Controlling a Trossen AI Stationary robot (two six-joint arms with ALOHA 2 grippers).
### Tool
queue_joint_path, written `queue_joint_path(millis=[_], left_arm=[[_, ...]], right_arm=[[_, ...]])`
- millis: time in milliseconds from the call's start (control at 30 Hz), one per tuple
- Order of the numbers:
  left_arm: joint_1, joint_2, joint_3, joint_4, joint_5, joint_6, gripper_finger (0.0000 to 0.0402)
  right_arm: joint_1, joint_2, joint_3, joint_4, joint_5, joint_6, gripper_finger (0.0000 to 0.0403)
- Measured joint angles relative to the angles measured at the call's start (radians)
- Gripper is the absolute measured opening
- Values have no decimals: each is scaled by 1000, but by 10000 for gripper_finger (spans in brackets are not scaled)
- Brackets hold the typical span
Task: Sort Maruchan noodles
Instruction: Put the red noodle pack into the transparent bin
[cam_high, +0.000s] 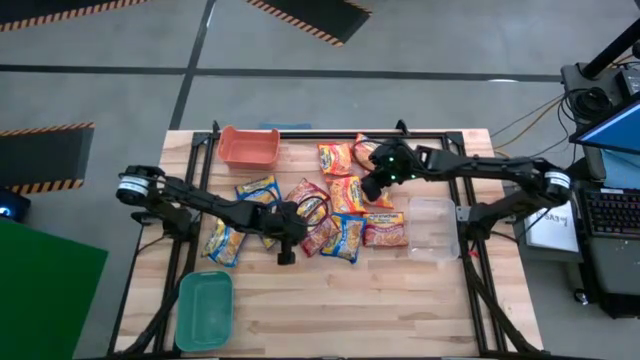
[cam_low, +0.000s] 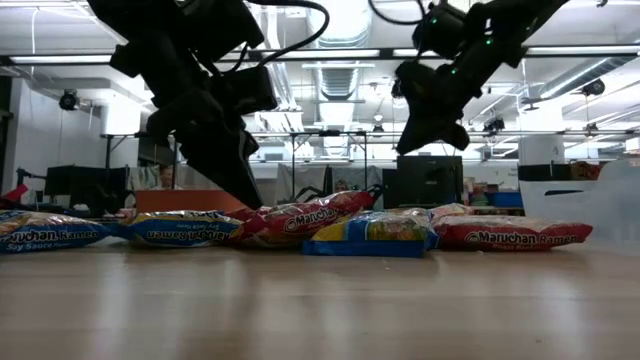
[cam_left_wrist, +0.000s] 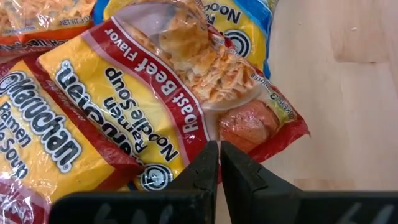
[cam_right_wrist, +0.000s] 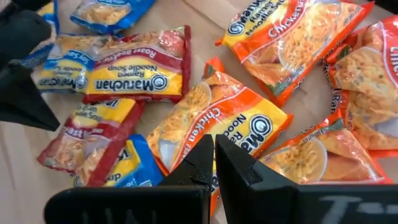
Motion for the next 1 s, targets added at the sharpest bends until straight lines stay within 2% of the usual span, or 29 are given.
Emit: queue_joint_path(millis=[267, 700, 1000], left_arm=[[-4, -3, -14, 0, 13, -29, 0], [-27, -4, -20, 33, 27, -98, 0], [-54, -1, -21, 49, 26, -131, 0]], right_arm=[[24, 67, 25, 24, -1, -20, 9], [174, 133, 22, 172, 1, -45, 9], [217, 145, 21, 220, 1, -43, 9]])
